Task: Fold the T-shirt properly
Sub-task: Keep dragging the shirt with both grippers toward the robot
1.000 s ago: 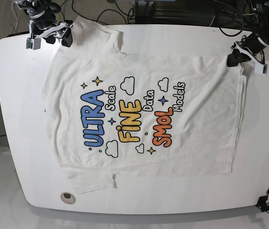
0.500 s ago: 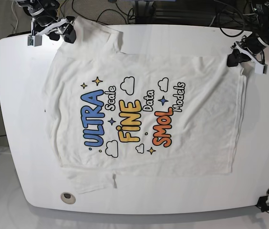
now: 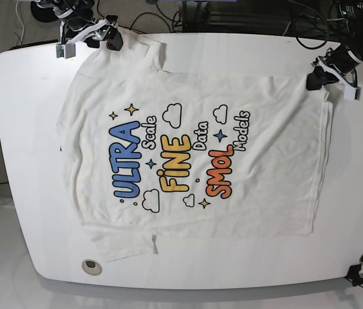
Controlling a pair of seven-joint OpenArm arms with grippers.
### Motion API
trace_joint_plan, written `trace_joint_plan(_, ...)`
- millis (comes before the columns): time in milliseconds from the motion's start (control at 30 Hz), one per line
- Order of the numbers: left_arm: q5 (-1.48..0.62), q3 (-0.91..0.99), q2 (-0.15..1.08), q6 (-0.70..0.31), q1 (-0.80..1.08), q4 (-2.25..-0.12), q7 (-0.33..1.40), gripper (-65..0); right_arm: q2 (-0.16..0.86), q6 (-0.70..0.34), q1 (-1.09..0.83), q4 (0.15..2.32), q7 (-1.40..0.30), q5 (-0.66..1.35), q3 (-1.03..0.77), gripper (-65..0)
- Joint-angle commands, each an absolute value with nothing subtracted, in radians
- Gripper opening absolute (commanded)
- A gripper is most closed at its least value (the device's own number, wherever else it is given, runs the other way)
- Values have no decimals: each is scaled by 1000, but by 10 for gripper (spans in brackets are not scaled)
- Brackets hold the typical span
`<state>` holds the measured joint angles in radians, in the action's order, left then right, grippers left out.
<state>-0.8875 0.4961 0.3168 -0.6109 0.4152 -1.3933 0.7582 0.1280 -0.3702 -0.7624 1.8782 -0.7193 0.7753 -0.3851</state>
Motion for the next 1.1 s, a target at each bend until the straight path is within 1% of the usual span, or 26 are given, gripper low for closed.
trace_joint_plan(0,-857,498,331,-599,421,-1397,779,-650,136,-372,-760,1891,-728,783,-369,-241)
trace_joint_plan(433,-858,499,329,-599,421,-1397,779,-650,143,-371,-693,1856,-730,782,-366,-248)
trace_joint_plan(467,-858,499,329,-599,421,-1397,779,-650,143,-371,-693,1856,-730,782,-366,-273)
trace_joint_plan(500,-858,499,329,-599,421,-1397,779,-650,143,-371,-690,1856,-730,782,-366,-323)
trace_joint_plan(533,-858,499,331,-599,421,-1397,779,-650,143,-371,-690,1856,-730,782,-366,-391)
trace_joint_plan(633,-858,499,331,-599,421,-1397,779,-650,143,-371,-687,1856,-730,782,-366,-630)
trace_joint_plan(667,-858,499,331,-599,415,-1397,779,-650,143,-369,-677,1854,-730,782,-367,-650)
trace_joint_plan(933,-860,501,331,-599,407,-1397,780,-650,143,-369,-674,1870,-730,782,-367,-650)
trace_joint_plan(1067,-862,501,329,-599,407,-1399,780,-650,139,-369,-708,1940,-730,782,-371,-650)
